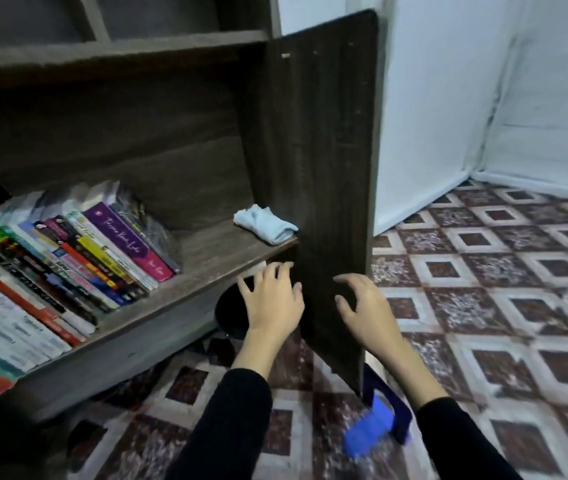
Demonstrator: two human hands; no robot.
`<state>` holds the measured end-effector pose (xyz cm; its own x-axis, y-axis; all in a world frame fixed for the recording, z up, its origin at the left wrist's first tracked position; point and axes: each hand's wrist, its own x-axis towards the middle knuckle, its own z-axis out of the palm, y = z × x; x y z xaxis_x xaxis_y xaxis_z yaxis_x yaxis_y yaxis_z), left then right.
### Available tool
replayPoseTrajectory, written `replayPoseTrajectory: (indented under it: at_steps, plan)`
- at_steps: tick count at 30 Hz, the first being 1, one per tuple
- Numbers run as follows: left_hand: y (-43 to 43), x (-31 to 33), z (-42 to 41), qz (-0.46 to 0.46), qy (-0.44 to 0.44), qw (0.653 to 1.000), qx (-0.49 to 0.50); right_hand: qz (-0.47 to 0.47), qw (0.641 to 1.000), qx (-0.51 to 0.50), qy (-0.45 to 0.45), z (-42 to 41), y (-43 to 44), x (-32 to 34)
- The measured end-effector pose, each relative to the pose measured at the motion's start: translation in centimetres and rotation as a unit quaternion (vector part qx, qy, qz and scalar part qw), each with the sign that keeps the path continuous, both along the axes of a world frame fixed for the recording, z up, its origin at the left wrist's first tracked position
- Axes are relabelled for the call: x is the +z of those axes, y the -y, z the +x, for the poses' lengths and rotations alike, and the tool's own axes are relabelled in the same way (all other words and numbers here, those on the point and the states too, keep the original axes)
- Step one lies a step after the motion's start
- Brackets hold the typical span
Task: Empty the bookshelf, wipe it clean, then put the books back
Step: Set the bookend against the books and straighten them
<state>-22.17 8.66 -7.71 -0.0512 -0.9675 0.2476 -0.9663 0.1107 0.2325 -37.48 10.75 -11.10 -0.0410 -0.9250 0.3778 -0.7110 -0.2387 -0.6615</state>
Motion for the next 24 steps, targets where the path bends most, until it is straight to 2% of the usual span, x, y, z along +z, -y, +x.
replayPoseTrajectory:
  at_steps: [3,7,12,16,24]
  plan:
    - [-0.5,-4.3,-1.9,0.084,-0.051,0.995,0.004,0.055,0.998,-0.020,-0.010,-2.5,-1.9,-3.5]
    - [-1.4,-10.9,-3.5,0.208,-0.123,0.970,0.036,0.138,0.988,-0.062,-0.021,-5.1,-3.6,-8.8]
    - [-3.4,-19.4,-4.9,0.347,-0.224,0.907,0.080,0.256,0.961,-0.092,-0.044,-7.2,-5.4,-14.5]
    - [-4.6,-24.6,-5.1,0.401,-0.263,0.866,0.140,0.305,0.946,-0.105,-0.039,-7.4,-5.9,-17.7]
    - [-3.9,-31.7,-7.1,0.401,-0.291,0.848,0.186,0.282,0.949,-0.132,-0.055,-6.7,-5.6,-22.7]
